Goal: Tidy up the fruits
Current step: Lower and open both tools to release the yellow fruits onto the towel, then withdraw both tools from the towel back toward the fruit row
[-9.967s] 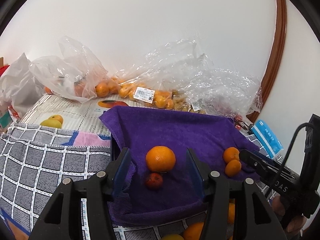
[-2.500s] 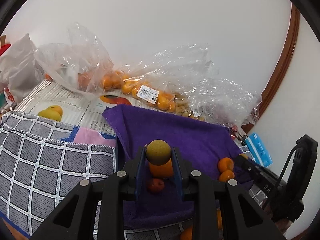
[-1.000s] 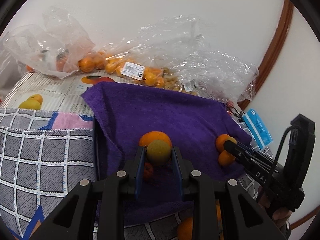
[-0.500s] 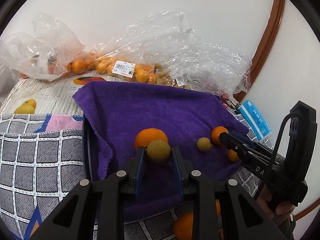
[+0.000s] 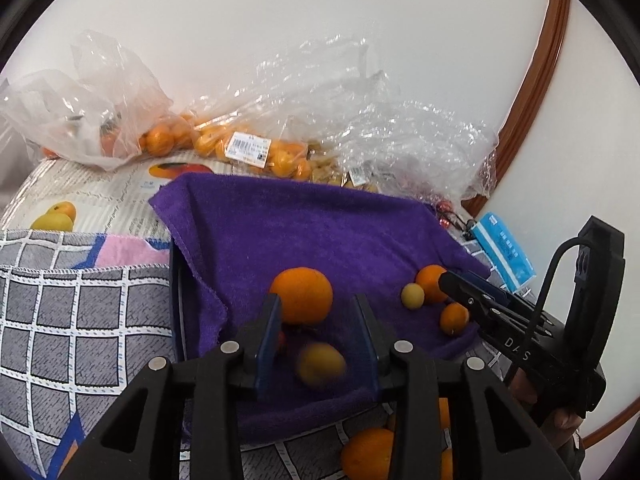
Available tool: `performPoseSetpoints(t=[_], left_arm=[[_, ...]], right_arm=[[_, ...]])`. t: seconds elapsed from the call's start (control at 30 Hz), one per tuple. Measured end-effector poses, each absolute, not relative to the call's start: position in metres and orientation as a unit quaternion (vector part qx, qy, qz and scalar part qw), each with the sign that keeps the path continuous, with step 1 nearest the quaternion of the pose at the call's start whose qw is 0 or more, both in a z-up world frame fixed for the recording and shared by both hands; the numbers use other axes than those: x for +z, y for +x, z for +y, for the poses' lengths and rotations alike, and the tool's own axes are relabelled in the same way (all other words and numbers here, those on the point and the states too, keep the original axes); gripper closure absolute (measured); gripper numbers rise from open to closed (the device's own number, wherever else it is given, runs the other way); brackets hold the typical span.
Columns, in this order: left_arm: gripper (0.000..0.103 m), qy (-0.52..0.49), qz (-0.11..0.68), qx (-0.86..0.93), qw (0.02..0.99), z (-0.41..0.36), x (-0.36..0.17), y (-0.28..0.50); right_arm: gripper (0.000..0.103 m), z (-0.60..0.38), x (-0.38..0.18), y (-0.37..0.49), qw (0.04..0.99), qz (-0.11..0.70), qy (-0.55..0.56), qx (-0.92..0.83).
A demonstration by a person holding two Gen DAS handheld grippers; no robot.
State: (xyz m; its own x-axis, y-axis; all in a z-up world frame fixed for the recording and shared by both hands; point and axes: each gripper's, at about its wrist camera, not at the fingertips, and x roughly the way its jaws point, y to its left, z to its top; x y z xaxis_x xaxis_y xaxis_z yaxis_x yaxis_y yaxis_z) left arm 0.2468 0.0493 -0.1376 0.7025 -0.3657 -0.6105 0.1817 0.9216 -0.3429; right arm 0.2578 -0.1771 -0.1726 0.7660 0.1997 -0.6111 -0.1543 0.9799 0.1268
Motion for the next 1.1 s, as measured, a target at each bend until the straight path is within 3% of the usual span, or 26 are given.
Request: performPoseSetpoints(t=[1.1], left_arm=[[0.068, -0.138, 0.326, -0.131, 0.926, 0.057, -0.128, 0.239]], right_arm=[[0.061, -0.173, -0.160, 0.246, 0.945, 0.311, 0.027, 0.096]])
